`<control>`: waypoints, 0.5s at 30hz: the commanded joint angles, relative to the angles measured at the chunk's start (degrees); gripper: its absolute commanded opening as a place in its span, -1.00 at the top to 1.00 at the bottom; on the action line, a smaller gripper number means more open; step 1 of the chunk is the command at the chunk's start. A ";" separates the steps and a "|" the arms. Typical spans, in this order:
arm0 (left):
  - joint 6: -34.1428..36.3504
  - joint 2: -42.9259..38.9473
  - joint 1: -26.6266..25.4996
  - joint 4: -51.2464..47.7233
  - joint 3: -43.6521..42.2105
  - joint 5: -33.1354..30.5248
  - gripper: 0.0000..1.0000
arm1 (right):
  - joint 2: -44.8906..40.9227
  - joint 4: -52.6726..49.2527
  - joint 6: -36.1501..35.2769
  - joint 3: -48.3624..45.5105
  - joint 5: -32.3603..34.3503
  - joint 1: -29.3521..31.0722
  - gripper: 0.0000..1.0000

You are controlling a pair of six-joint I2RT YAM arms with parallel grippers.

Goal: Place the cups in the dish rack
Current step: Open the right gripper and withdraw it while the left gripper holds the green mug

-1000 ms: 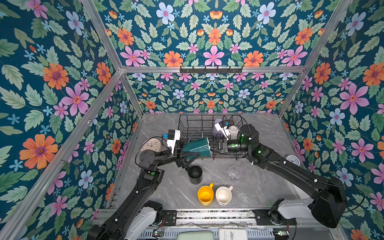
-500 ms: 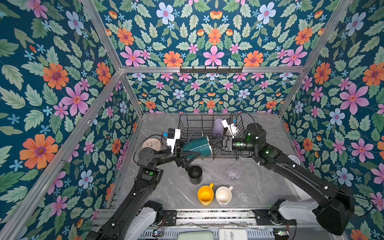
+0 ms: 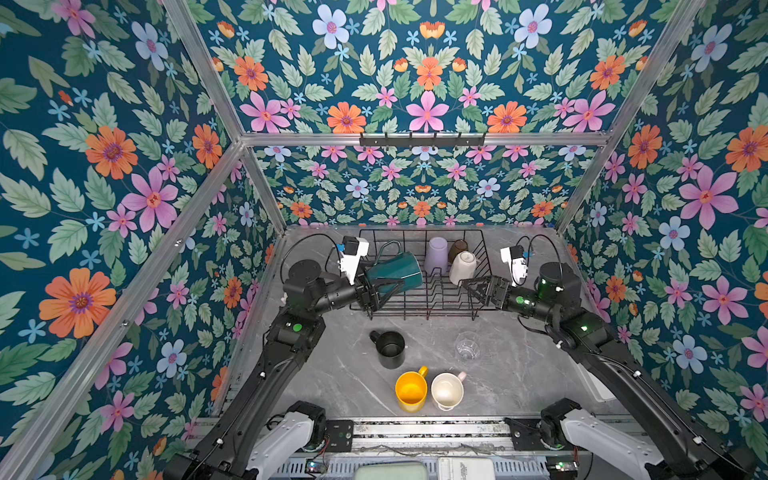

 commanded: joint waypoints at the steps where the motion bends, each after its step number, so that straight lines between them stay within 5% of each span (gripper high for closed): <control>1: 5.61 2.21 0.08 -5.95 3.13 -3.92 1.00 | -2.38 -2.21 -1.68 -1.59 0.95 -2.44 -0.92; 15: 22.22 17.12 -8.87 -25.76 19.99 -17.06 1.00 | -5.29 -6.14 -6.45 -4.04 4.50 -4.32 -0.98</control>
